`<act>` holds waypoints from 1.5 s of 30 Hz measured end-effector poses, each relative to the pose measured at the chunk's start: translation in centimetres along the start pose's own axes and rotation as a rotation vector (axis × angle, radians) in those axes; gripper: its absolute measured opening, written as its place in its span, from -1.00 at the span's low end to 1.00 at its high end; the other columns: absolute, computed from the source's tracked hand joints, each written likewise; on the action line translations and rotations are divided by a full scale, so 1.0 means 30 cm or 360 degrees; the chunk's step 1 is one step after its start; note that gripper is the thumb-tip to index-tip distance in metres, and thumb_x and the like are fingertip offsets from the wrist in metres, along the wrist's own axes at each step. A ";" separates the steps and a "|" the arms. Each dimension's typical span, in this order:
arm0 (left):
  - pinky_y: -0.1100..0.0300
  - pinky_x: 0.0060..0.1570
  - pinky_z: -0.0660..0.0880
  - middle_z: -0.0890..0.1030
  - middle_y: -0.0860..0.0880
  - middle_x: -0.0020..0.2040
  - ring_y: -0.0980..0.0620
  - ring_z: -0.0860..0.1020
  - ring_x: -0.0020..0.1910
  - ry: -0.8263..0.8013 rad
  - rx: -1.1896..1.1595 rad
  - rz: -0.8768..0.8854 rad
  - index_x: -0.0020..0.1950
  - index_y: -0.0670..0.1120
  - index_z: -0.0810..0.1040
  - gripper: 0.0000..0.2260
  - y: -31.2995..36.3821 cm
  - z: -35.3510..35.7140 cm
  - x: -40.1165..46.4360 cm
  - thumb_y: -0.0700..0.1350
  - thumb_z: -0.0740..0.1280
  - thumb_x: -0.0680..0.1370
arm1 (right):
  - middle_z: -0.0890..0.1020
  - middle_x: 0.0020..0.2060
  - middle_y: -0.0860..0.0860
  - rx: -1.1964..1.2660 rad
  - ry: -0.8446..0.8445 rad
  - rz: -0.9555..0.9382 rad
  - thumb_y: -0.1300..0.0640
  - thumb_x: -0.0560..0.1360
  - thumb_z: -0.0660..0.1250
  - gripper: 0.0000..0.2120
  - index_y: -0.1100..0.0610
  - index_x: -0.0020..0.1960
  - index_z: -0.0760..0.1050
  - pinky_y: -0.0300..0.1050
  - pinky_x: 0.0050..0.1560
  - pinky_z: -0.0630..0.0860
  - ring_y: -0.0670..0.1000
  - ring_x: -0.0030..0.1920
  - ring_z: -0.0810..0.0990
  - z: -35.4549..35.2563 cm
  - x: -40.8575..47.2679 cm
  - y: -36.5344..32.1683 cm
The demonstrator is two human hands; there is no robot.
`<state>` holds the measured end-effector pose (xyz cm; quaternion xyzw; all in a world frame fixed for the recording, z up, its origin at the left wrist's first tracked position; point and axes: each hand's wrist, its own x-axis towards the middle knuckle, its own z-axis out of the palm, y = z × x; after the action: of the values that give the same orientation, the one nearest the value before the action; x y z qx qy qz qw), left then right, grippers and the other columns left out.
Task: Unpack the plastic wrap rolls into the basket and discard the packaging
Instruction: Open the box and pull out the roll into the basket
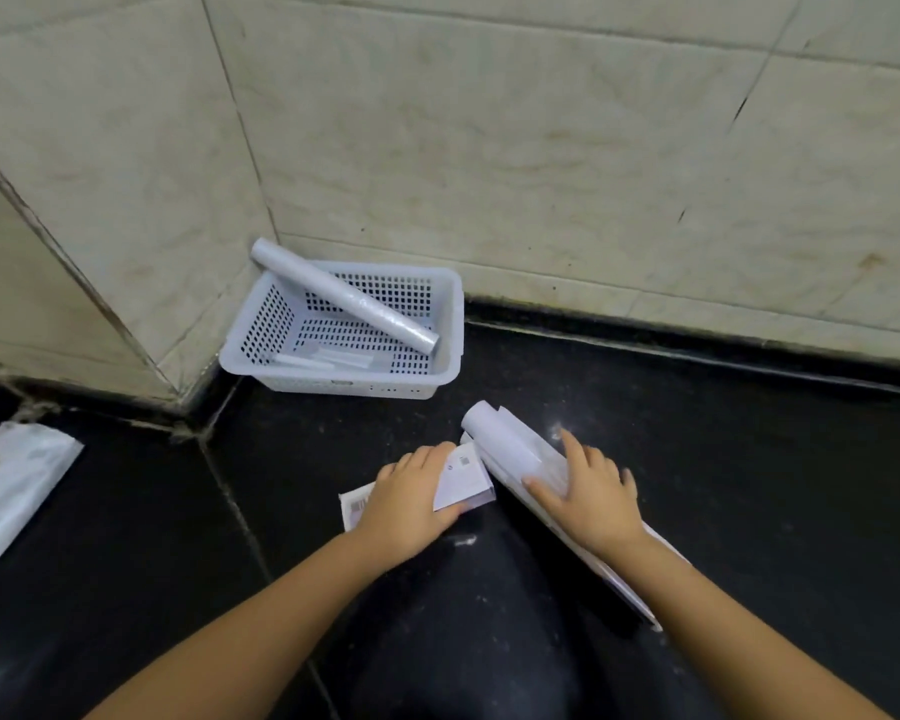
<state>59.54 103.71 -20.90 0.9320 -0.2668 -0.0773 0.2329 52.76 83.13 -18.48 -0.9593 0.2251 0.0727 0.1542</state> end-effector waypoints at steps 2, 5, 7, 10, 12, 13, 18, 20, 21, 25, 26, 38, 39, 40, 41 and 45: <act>0.13 0.15 0.31 0.47 0.09 0.20 0.03 0.44 0.16 0.0114 -0.0101 0.0139 0.36 0.06 0.29 -0.49 0.022 -0.041 -0.007 0.18 0.31 0.47 | 0.46 0.31 0.01 0.0334 0.0036 -0.0129 -0.20 0.50 0.20 -0.41 0.00 0.45 0.23 0.08 0.34 0.34 0.06 0.30 0.44 -0.060 0.000 -0.068; 0.22 0.19 0.23 0.46 0.11 0.26 0.09 0.42 0.21 0.0271 -0.0117 0.0229 0.39 0.04 0.30 -0.48 0.056 -0.096 -0.023 0.11 0.34 0.48 | 0.62 0.06 -0.03 0.0901 -0.0392 -0.0202 -0.07 0.52 0.25 -0.63 0.02 0.28 0.44 -0.05 0.08 0.56 0.02 0.04 0.62 -0.144 -0.010 -0.141; 0.25 0.19 0.21 0.48 0.10 0.26 0.09 0.43 0.21 0.0362 -0.0086 0.0270 0.39 0.01 0.33 -0.48 0.072 -0.127 -0.040 0.08 0.35 0.47 | 0.64 0.00 -0.03 0.1037 -0.0522 -0.0274 -0.08 0.51 0.26 -0.65 0.01 0.25 0.47 -0.10 -0.01 0.60 0.04 -0.01 0.65 -0.182 -0.023 -0.149; 0.22 0.17 0.27 0.52 0.10 0.20 0.08 0.47 0.17 0.0434 0.0004 0.0352 0.35 0.02 0.38 -0.51 0.096 -0.170 -0.063 0.08 0.36 0.45 | 0.64 -0.01 -0.06 0.1112 -0.0611 -0.0383 -0.12 0.47 0.31 -0.60 -0.04 0.28 0.43 -0.22 -0.13 0.62 0.00 0.00 0.64 -0.216 -0.041 -0.133; 0.18 0.18 0.31 0.53 0.08 0.20 0.06 0.48 0.17 0.0435 0.0055 0.0401 0.33 0.01 0.39 -0.52 0.110 -0.187 -0.075 0.06 0.36 0.44 | 0.63 -0.03 -0.07 0.1154 -0.0671 -0.0400 -0.09 0.46 0.33 -0.56 -0.05 0.31 0.39 -0.27 -0.20 0.62 -0.02 -0.01 0.64 -0.227 -0.049 -0.120; 0.16 0.19 0.31 0.53 0.07 0.21 0.06 0.48 0.18 0.0433 0.0081 0.0430 0.33 0.00 0.40 -0.52 0.116 -0.193 -0.082 0.05 0.37 0.44 | 0.63 -0.03 -0.07 0.1169 -0.0702 -0.0406 -0.07 0.46 0.34 -0.53 -0.06 0.33 0.37 -0.28 -0.22 0.60 -0.03 -0.01 0.65 -0.233 -0.054 -0.115; 0.14 0.20 0.34 0.53 0.07 0.24 0.07 0.46 0.21 0.0392 0.0168 0.0550 0.34 0.00 0.38 -0.53 0.163 -0.216 -0.086 0.04 0.37 0.46 | 0.59 0.04 -0.02 0.1147 -0.0714 -0.0490 0.01 0.47 0.32 -0.48 -0.06 0.40 0.29 -0.25 -0.25 0.62 -0.04 -0.06 0.66 -0.256 -0.066 -0.101; 0.24 0.18 0.23 0.51 0.09 0.24 0.14 0.40 0.22 0.0379 0.0182 0.0566 0.35 0.03 0.35 -0.53 0.179 -0.235 -0.073 0.07 0.33 0.47 | 0.62 -0.01 0.00 0.1187 -0.0713 -0.0551 0.04 0.48 0.31 -0.59 -0.06 0.31 0.39 -0.21 -0.24 0.64 -0.09 -0.11 0.66 -0.276 -0.060 -0.098; 0.27 0.18 0.17 0.50 0.09 0.26 0.15 0.36 0.23 0.0363 0.0188 0.0566 0.36 0.03 0.33 -0.52 0.184 -0.245 -0.064 0.08 0.32 0.47 | 0.64 -0.05 0.02 0.1217 -0.0725 -0.0582 0.06 0.48 0.31 -0.68 -0.05 0.23 0.45 -0.20 -0.23 0.65 -0.12 -0.14 0.66 -0.289 -0.053 -0.094; 0.22 0.27 0.17 0.44 0.14 0.31 0.15 0.34 0.28 0.0303 0.0024 0.0471 0.39 0.13 0.26 -0.48 0.181 -0.279 -0.043 0.12 0.31 0.46 | 0.71 -0.05 0.08 0.1476 -0.0776 -0.0570 0.15 0.47 0.27 -0.59 0.02 0.32 0.43 -0.11 -0.15 0.65 -0.04 -0.10 0.70 -0.342 -0.027 -0.057; 0.20 0.27 0.19 0.43 0.17 0.30 0.17 0.33 0.28 0.0309 -0.0035 0.0438 0.38 0.18 0.25 -0.48 0.178 -0.285 -0.041 0.13 0.32 0.45 | 0.72 -0.04 0.07 0.1567 -0.0769 -0.0553 0.13 0.45 0.27 -0.57 0.03 0.33 0.42 -0.08 -0.13 0.65 0.01 -0.08 0.70 -0.351 -0.022 -0.046; 0.09 0.27 0.23 0.41 0.12 0.22 0.08 0.33 0.25 0.0381 0.0100 0.0387 0.39 0.23 0.23 -0.46 0.221 -0.317 -0.023 0.14 0.31 0.45 | 0.62 0.02 0.02 0.1296 -0.0575 -0.0750 0.05 0.53 0.25 -0.71 -0.02 0.25 0.42 -0.01 -0.07 0.67 -0.13 -0.17 0.60 -0.382 -0.056 -0.109; 0.10 0.26 0.24 0.41 0.12 0.22 0.08 0.33 0.24 0.0381 0.0091 0.0394 0.39 0.24 0.24 -0.46 0.221 -0.324 -0.017 0.13 0.32 0.44 | 0.62 0.01 0.03 0.1324 -0.0585 -0.0769 0.07 0.54 0.25 -0.72 -0.01 0.25 0.43 -0.01 -0.07 0.67 -0.14 -0.18 0.59 -0.387 -0.055 -0.109; 0.10 0.26 0.24 0.41 0.13 0.21 0.08 0.33 0.24 0.0378 0.0075 0.0399 0.38 0.25 0.24 -0.46 0.222 -0.330 -0.011 0.13 0.33 0.44 | 0.62 0.00 0.04 0.1355 -0.0595 -0.0783 0.10 0.54 0.25 -0.72 0.00 0.24 0.44 0.00 -0.07 0.67 -0.13 -0.18 0.59 -0.394 -0.052 -0.109; 0.11 0.25 0.25 0.41 0.14 0.21 0.10 0.33 0.23 0.0374 0.0052 0.0402 0.37 0.27 0.25 -0.46 0.224 -0.336 -0.004 0.12 0.35 0.43 | 0.63 0.00 0.04 0.1378 -0.0605 -0.0793 0.12 0.54 0.23 -0.73 0.00 0.23 0.45 0.01 -0.07 0.67 -0.12 -0.17 0.60 -0.400 -0.049 -0.109; 0.10 0.23 0.30 0.40 0.18 0.19 0.17 0.32 0.21 0.0375 -0.0065 0.0415 0.33 0.33 0.21 -0.47 0.223 -0.362 0.010 0.15 0.33 0.42 | 0.65 0.03 0.00 0.1550 -0.0637 -0.0788 0.14 0.45 0.19 -0.68 -0.07 0.14 0.54 -0.04 -0.09 0.65 -0.03 -0.02 0.66 -0.421 -0.025 -0.089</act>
<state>59.63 102.80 -8.19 0.8872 -0.3546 0.0579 0.2895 54.19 81.55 -5.74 -0.7695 -0.0321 0.1026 0.6296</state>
